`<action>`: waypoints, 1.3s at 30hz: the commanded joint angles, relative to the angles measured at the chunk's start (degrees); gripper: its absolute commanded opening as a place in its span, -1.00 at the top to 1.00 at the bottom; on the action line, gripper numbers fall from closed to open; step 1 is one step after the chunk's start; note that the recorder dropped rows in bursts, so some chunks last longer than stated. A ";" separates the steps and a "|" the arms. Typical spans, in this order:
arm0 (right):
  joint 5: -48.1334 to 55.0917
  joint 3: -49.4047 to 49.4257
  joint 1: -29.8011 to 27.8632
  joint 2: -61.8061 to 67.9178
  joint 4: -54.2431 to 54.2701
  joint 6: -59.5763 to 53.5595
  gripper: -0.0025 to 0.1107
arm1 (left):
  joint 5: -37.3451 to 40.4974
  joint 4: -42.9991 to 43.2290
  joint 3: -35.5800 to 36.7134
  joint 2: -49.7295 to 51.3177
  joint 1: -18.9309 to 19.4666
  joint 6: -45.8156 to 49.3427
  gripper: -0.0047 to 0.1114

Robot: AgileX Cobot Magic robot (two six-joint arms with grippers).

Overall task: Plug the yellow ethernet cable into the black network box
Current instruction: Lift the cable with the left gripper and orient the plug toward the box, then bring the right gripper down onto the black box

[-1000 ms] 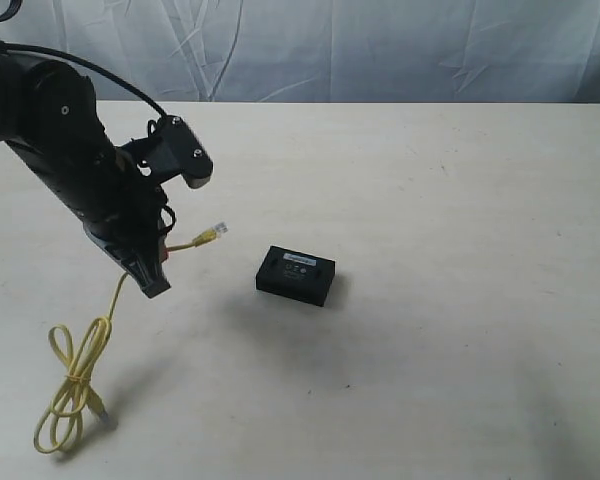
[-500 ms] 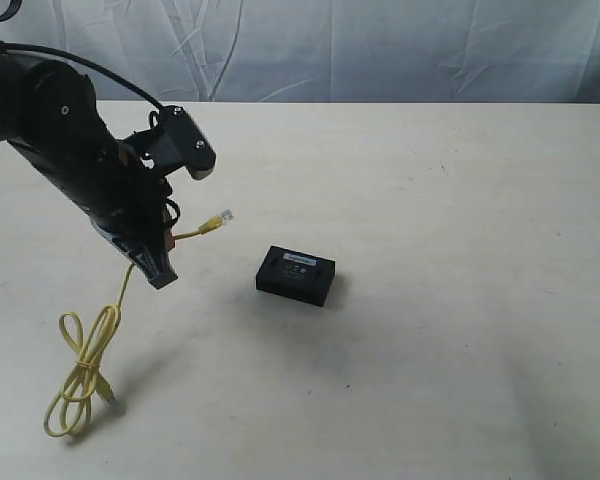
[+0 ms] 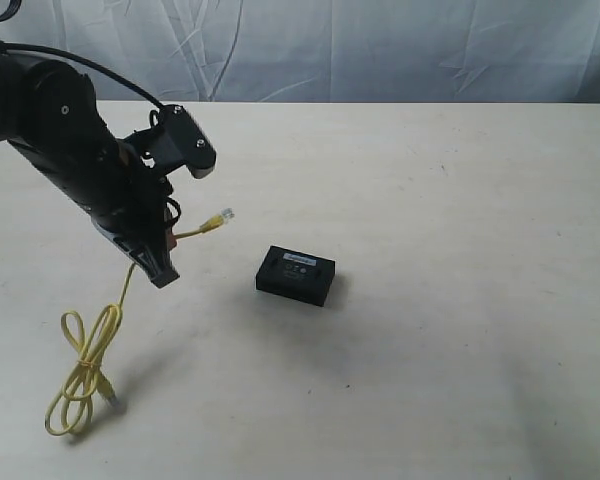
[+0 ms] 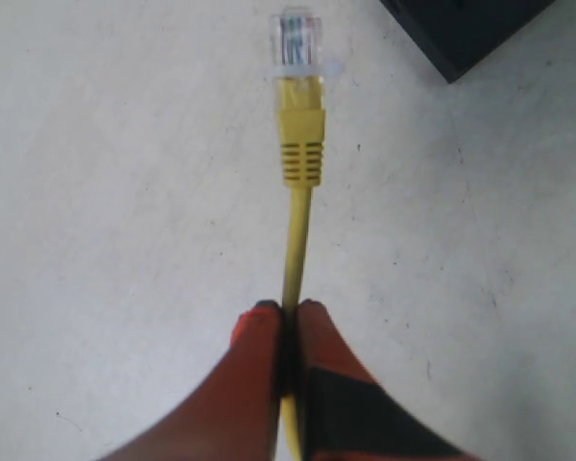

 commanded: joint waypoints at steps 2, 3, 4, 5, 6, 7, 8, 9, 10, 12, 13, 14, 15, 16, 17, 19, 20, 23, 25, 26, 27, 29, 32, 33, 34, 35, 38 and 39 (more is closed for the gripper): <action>23.14 -11.65 0.17 7.64 -3.44 -0.93 0.96 | -0.52 -0.38 -0.25 -0.69 0.00 -0.48 0.92; 26.11 -13.89 0.17 10.95 -3.07 -0.93 0.96 | -0.59 -0.38 -0.25 -0.69 0.00 -0.48 0.92; 27.86 -16.06 0.17 13.41 -2.80 -0.93 0.96 | -0.95 -0.38 -0.25 -0.69 0.00 -0.48 0.92; 30.07 -18.25 0.17 16.67 -2.50 -0.93 0.96 | -1.15 -0.38 -0.25 -0.69 0.16 -0.48 0.92; 32.44 -20.43 0.17 20.10 -1.72 -0.93 0.96 | -1.29 -0.38 -0.25 -0.69 0.41 -0.48 0.92; 34.87 -22.14 0.17 23.75 -1.12 -0.93 0.96 | -1.29 -0.54 -0.25 -0.69 0.74 -0.48 0.92; 37.36 -24.25 0.17 27.49 0.02 -0.93 0.96 | -1.29 -0.43 -0.25 -0.69 1.52 -0.48 0.92; 39.83 -26.35 0.17 31.29 1.31 -0.93 0.96 | -1.29 -0.55 -0.25 -0.69 2.35 -0.48 0.92; 41.60 -27.99 0.29 34.38 2.95 -0.93 0.96 | -1.29 -0.55 -0.25 -0.69 3.05 -0.48 0.92; 45.02 -31.74 0.29 41.83 7.41 -1.90 0.96 | -1.29 -0.55 -0.25 -0.69 4.90 -0.48 0.92; 46.00 -33.11 0.29 44.89 9.45 -3.61 0.96 | -1.29 -0.55 -0.25 -0.69 5.60 -0.48 0.92; 47.00 -34.72 0.29 48.66 12.45 -6.51 0.97 | -1.42 -0.55 -0.25 -0.69 6.40 -0.23 0.92; 47.90 -36.27 0.45 52.28 15.38 -9.28 0.97 | -1.52 -0.55 -0.25 -0.69 7.07 0.22 0.92; 48.32 -37.73 0.98 56.12 17.81 -11.84 0.97 | -1.52 -0.55 -0.25 -0.69 7.65 0.71 0.92; 48.63 -39.14 1.88 59.82 20.04 -14.09 0.97 | -1.52 -0.66 -0.25 -0.69 8.20 1.73 0.92; 49.32 -42.08 4.42 67.01 23.36 -17.22 0.97 | -1.66 -0.76 -0.25 -0.69 8.86 2.75 0.92; 49.45 -43.35 5.75 69.77 24.13 -17.96 0.97 | -1.83 -0.76 -0.25 -0.69 9.33 2.89 0.92; 49.23 -47.98 11.34 79.18 25.02 -18.51 0.97 | -2.56 -1.13 -0.25 -0.69 10.03 2.89 0.92; 49.34 -51.81 15.56 85.65 25.03 -18.51 0.97 | -3.07 -2.39 -0.25 -0.69 10.64 2.89 0.92; 49.34 -53.87 17.61 88.16 25.03 -18.63 0.97 | -3.19 -2.97 -0.25 -0.69 10.91 2.89 0.92; 49.34 -56.01 19.54 91.22 25.03 -18.63 0.97 | -3.54 -3.23 -0.25 -0.69 11.00 2.89 0.92; 49.34 -60.24 22.60 97.11 25.03 -18.63 0.97 | -3.69 -3.26 -0.25 -0.69 11.00 2.89 0.92; 49.86 -67.26 26.42 104.80 25.03 -18.63 0.97 | -3.69 -3.37 -0.25 -0.69 11.00 2.89 0.92; 49.96 -69.61 27.53 107.36 25.03 -18.63 0.97 | -3.69 -3.37 -0.25 -0.69 11.00 2.89 0.92; 50.25 -71.93 28.44 109.76 25.03 -18.63 0.97 | -3.81 -3.36 -0.25 -0.69 11.00 2.89 0.92; 50.81 -74.13 29.01 111.64 25.03 -18.63 0.97 | -3.81 -3.36 -0.25 -0.69 11.00 2.89 0.92; 53.70 -81.22 30.92 119.04 25.12 -18.63 0.97 | -3.80 -3.52 -0.25 -0.69 11.00 2.89 0.92; 54.18 -82.55 31.24 120.40 25.55 -18.63 0.97 | -3.93 -3.50 -0.25 -0.69 11.00 2.89 0.92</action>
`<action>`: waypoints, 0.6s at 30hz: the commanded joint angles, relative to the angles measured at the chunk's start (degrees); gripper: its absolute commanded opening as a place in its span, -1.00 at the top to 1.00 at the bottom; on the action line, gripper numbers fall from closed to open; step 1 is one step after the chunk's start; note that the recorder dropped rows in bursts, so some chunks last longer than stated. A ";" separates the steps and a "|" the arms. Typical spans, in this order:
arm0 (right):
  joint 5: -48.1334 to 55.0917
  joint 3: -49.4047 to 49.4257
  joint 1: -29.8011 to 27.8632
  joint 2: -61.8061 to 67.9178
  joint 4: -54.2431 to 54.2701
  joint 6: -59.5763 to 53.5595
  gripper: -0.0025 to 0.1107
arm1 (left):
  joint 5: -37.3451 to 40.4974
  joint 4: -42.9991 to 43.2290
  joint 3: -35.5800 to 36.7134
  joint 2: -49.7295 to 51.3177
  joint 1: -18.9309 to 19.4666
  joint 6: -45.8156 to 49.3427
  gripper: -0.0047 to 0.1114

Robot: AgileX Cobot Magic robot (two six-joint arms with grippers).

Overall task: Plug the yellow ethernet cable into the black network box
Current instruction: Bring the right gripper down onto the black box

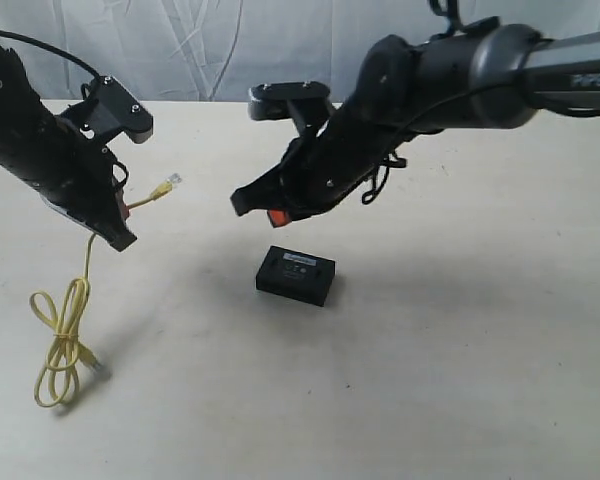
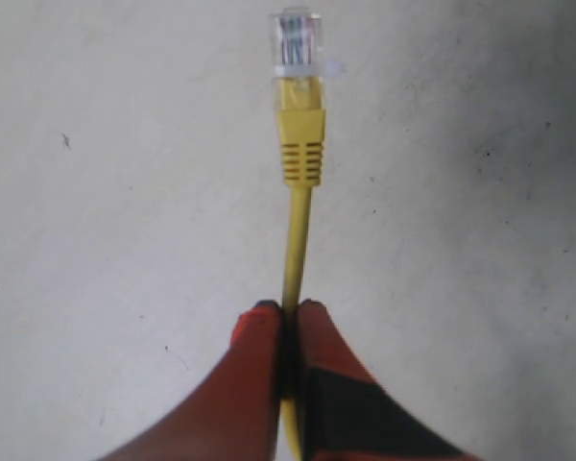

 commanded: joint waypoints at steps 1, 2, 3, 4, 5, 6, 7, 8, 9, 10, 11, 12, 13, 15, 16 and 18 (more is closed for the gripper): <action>2.67 -6.54 1.57 6.37 0.51 -0.53 0.97 | -0.51 -0.47 -0.25 -0.69 0.11 -0.01 0.92; 2.82 -7.32 1.65 7.31 0.79 -0.39 0.97 | -0.62 -0.74 -0.25 -0.69 0.11 -0.01 0.92; 2.82 -7.82 1.77 8.11 1.69 -0.39 0.97 | -0.74 -0.73 -0.25 -0.69 0.11 -0.01 0.92; 2.82 -8.05 1.89 8.65 2.69 -0.39 0.97 | -0.84 -0.94 -0.25 -0.69 0.11 -0.01 0.92; 2.82 -8.16 2.02 9.08 2.82 -0.39 0.97 | -0.98 -0.94 -0.25 -0.69 0.11 -0.01 0.92; 2.71 -8.17 2.14 9.56 2.95 -0.39 0.97 | -1.21 -0.94 -0.25 -0.69 0.11 -0.01 0.92; 2.71 -8.17 2.14 9.83 2.85 -0.39 0.97 | -1.35 -1.05 -0.25 -0.69 0.11 -0.01 0.92; 2.71 -8.17 2.14 10.14 2.56 -0.39 0.97 | -1.47 -1.19 -0.25 -0.69 0.11 -0.01 0.92; 2.71 -8.17 2.14 10.31 -0.03 -0.31 0.97 | -1.47 -1.19 -0.25 -0.69 0.11 -0.01 0.92; 2.58 -8.17 2.14 10.31 -1.67 -0.19 0.97 | -1.47 -1.35 -0.25 -0.69 0.11 -0.01 0.92; 2.58 -8.17 2.14 10.31 -5.47 2.01 0.97 | -1.47 -1.35 -0.25 -0.69 0.11 -0.01 0.92; 2.68 -8.17 2.14 10.31 -6.81 3.16 0.97 | -1.47 -1.35 -0.25 -0.69 0.11 -0.01 0.92; 3.10 -8.17 2.14 10.31 -10.76 6.45 0.97 | -1.58 -1.33 -0.25 -0.69 0.11 -0.01 0.92; 4.19 -8.17 2.14 10.31 -14.42 8.97 0.97 | -1.58 -1.33 -0.25 -0.69 0.11 -0.01 0.92; 4.66 -8.17 2.14 10.31 -15.07 8.97 0.97 | -1.58 -1.33 -0.25 -0.69 0.11 -0.01 0.92; 6.27 -8.17 2.14 10.31 -15.96 8.97 0.97 | -1.80 -1.33 -0.25 -0.69 0.11 -0.01 0.92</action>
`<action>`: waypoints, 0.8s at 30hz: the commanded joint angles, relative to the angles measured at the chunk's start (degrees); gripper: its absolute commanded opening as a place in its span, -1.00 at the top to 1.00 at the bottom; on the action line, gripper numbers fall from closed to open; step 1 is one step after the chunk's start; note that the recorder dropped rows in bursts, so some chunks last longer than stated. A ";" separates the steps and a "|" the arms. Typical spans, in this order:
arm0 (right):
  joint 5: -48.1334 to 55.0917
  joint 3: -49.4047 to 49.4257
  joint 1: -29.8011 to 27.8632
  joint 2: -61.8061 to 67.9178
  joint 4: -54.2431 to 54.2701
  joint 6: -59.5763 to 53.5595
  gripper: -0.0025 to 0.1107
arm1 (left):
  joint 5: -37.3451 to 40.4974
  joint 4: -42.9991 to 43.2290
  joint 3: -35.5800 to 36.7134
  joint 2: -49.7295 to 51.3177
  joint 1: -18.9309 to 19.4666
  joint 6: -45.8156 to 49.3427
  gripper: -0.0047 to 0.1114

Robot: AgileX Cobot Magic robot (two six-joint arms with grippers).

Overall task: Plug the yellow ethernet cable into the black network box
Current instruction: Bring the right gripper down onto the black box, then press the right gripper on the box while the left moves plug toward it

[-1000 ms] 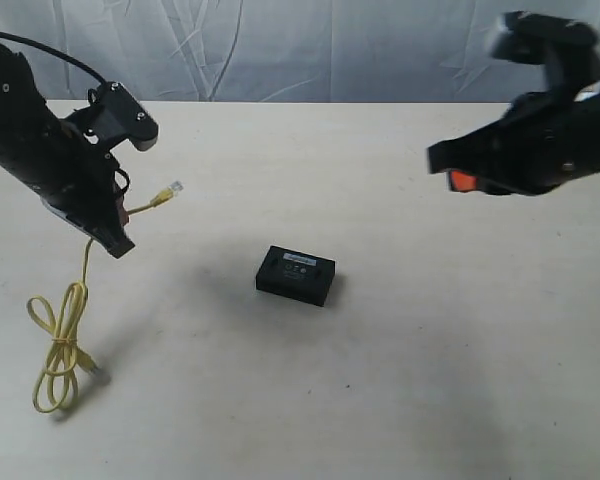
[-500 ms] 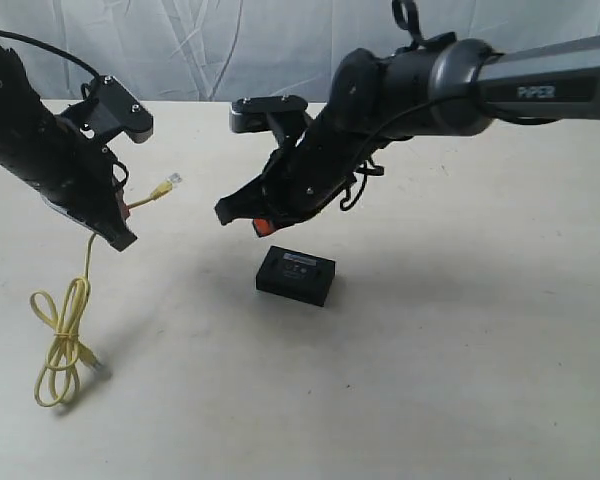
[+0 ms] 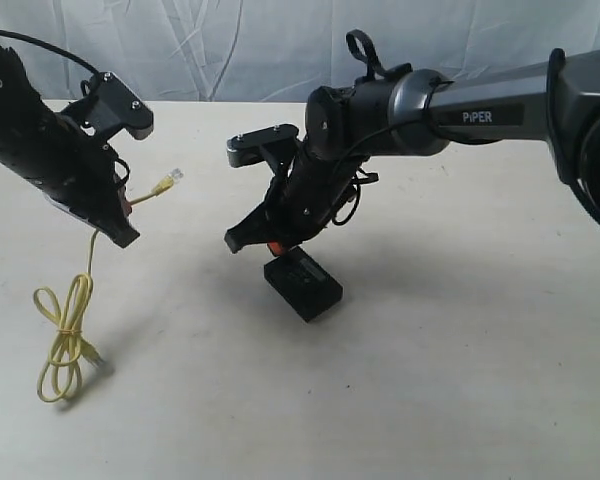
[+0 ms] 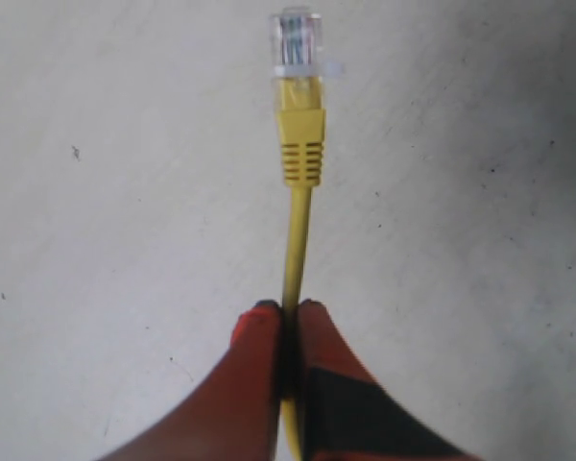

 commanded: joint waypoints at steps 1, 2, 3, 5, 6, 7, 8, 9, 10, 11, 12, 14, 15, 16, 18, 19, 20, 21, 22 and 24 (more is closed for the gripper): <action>3.15 -0.18 0.00 -0.17 -2.95 0.83 0.97 | -0.52 -0.78 -0.25 -0.69 0.11 -0.01 0.92; 3.39 -0.18 0.00 -0.17 -3.11 0.83 0.97 | -0.45 -0.89 -0.25 -0.69 0.11 -0.01 0.92; 3.72 -0.18 0.00 -0.28 -3.33 0.83 0.97 | -0.45 -0.86 -0.25 -0.69 0.11 -0.01 0.92; 5.20 -0.18 0.00 -0.35 -4.25 0.83 0.97 | -0.45 -1.04 -0.25 -0.69 0.11 -0.01 0.92; 6.38 -0.18 0.00 -0.59 -5.29 0.83 0.97 | -0.55 -1.02 -0.25 -0.69 0.11 -0.01 0.92; 7.17 -0.18 0.00 -0.97 -6.33 0.83 0.97 | -0.68 -1.02 -0.25 -0.69 0.11 -0.01 0.92; 7.40 -0.18 0.00 -1.40 -6.86 0.83 0.97 | -0.68 -1.02 -0.25 -0.69 0.11 -0.01 0.92; 7.40 -0.18 0.00 -1.91 -7.25 0.83 0.97 | -0.68 -1.02 -0.25 -0.69 0.11 -0.01 0.92; 7.40 -0.18 0.00 -2.22 -7.36 0.83 0.97 | -0.67 -1.20 -0.25 -0.69 0.11 -0.01 0.92; 7.18 -0.18 0.00 -2.76 -7.36 0.83 0.97 | -0.54 -1.65 -0.25 -0.69 0.11 -0.01 0.92; 7.18 -0.18 0.00 -3.14 -7.36 0.93 0.97 | -0.35 -1.92 -0.25 -0.69 0.11 -0.01 0.92; 7.06 -0.18 0.00 -4.47 -7.36 2.28 0.97 | -0.31 -1.92 -0.25 -0.69 0.11 0.27 0.92; 7.21 -0.18 0.00 -5.30 -7.36 2.57 0.97 | -0.17 -1.92 -0.25 -0.69 0.11 0.87 0.92; 7.48 -0.18 -0.12 -6.11 -7.36 2.99 0.97 | 0.08 -1.92 -0.25 -0.69 0.11 1.52 0.92; 8.84 -0.18 -0.62 -8.23 -7.19 3.38 0.97 | 1.46 -3.05 -0.25 -0.69 0.11 4.46 0.92; 9.51 -0.18 -0.92 -8.97 -7.30 3.38 0.97 | 2.11 -4.31 -0.25 -0.69 0.11 5.96 0.92; 10.58 -0.18 -1.40 -9.90 -7.31 3.38 0.97 | 3.06 -6.21 -0.25 -0.69 0.01 8.57 0.92; 11.90 -0.18 -2.09 -10.69 -7.31 3.38 0.97 | 3.62 -8.51 -0.25 -0.69 -0.12 10.57 0.92; 12.99 -0.08 -2.82 -11.41 -7.20 3.38 0.97 | 4.75 -10.94 -0.25 -0.69 -0.35 13.48 0.92; 13.87 0.76 -4.36 -12.83 -6.63 3.38 0.97 | 7.01 -14.13 -0.25 -0.69 -1.10 18.13 0.92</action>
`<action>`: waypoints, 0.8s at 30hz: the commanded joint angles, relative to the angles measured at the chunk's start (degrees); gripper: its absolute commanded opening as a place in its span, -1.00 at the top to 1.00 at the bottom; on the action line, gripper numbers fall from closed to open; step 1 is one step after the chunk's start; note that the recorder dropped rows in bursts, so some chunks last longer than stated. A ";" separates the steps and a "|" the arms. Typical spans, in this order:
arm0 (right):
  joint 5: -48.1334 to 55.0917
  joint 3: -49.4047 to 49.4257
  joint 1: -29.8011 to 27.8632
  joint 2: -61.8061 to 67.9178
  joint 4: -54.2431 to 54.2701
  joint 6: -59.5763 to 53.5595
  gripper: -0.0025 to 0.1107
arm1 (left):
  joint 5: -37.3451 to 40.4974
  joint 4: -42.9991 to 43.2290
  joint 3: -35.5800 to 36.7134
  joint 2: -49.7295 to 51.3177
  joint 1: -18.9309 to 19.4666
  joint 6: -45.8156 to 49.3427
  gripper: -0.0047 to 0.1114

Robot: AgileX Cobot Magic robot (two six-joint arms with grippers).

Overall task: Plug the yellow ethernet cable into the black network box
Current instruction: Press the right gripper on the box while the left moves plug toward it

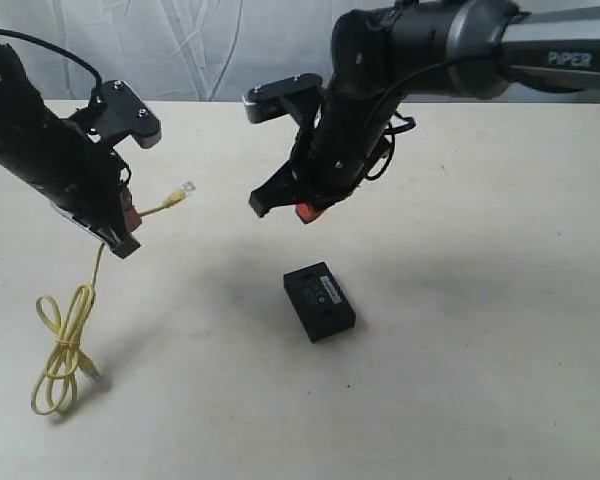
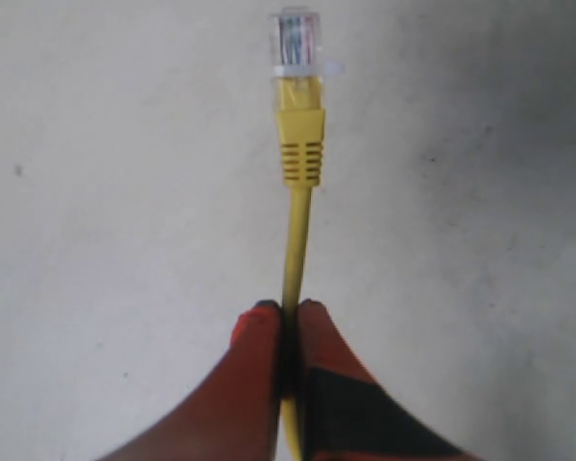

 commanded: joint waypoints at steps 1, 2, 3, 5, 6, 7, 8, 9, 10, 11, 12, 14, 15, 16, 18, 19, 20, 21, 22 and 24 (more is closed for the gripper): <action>2.75 1.76 -3.54 -3.62 0.61 0.20 0.97 | 5.13 -8.07 -0.25 -0.69 -1.59 10.44 0.92; 2.45 2.75 -4.18 -4.20 1.06 0.20 0.97 | 5.79 -8.22 -0.25 -0.69 -2.17 10.61 0.92; 2.18 3.99 -4.96 -4.89 1.88 0.20 0.97 | 6.22 -8.22 -0.25 -0.69 -2.69 10.61 0.92; 1.27 6.75 -6.05 -5.97 3.24 0.20 0.97 | 7.56 -8.22 -0.25 -0.42 -4.10 10.50 0.92; 0.54 8.07 -6.38 -6.37 3.70 0.20 0.97 | 7.92 -8.22 -0.25 -0.18 -4.79 10.50 0.92; -0.61 9.79 -6.54 -6.73 4.09 0.20 0.97 | 8.31 -8.22 -0.25 0.29 -5.80 10.29 0.92; -2.08 11.60 -6.68 -6.93 4.49 0.20 0.97 | 8.45 -8.22 -0.25 0.89 -6.87 10.00 0.92; -3.54 13.31 -6.92 -7.20 4.73 0.20 0.97 | 8.62 -8.22 -0.25 1.39 -8.04 9.68 0.92; -4.89 14.88 -6.93 -7.17 5.16 0.20 0.97 | 8.92 -8.09 -0.25 2.16 -9.20 9.59 0.92; -6.06 16.23 -6.93 -7.17 5.16 0.20 0.97 | 8.92 -7.82 -0.25 2.93 -10.36 9.45 0.92; -7.29 17.48 -6.93 -7.17 4.95 0.20 0.97 | 8.92 -7.45 -0.25 3.67 -11.45 8.77 0.92; -8.84 19.09 -6.93 -7.17 4.95 0.20 0.97 | 8.81 -6.37 -0.25 4.80 -13.09 6.85 0.92; -9.79 19.96 -6.93 -7.17 4.95 0.20 0.97 | 8.43 -5.55 -0.25 5.16 -13.85 5.40 0.92; -10.25 20.41 -6.93 -7.17 4.95 0.20 0.97 | 8.19 -4.67 -0.25 5.54 -14.38 3.86 0.92; -11.14 21.18 -6.93 -7.17 4.95 0.20 0.97 | 7.96 -2.78 -0.25 6.32 -15.50 1.64 0.92; -11.56 21.45 -6.93 -7.17 4.95 0.20 0.97 | 7.78 -2.10 -0.25 6.82 -15.94 0.92 0.92; -11.85 21.59 -6.93 -7.17 4.95 0.20 0.97 | 7.78 -1.70 -0.25 7.11 -16.26 0.36 0.92; -12.16 21.84 -6.93 -7.17 4.95 0.20 0.97 | 7.54 -1.55 -0.25 7.49 -16.50 -0.28 0.92; -12.51 22.10 -6.93 -7.17 4.95 0.20 0.97 | 7.30 -1.55 -0.25 7.62 -16.62 -0.28 0.92; -12.65 22.20 -6.93 -7.03 4.95 0.20 0.97 | 6.71 -1.67 -0.25 8.15 -17.17 -0.54 0.92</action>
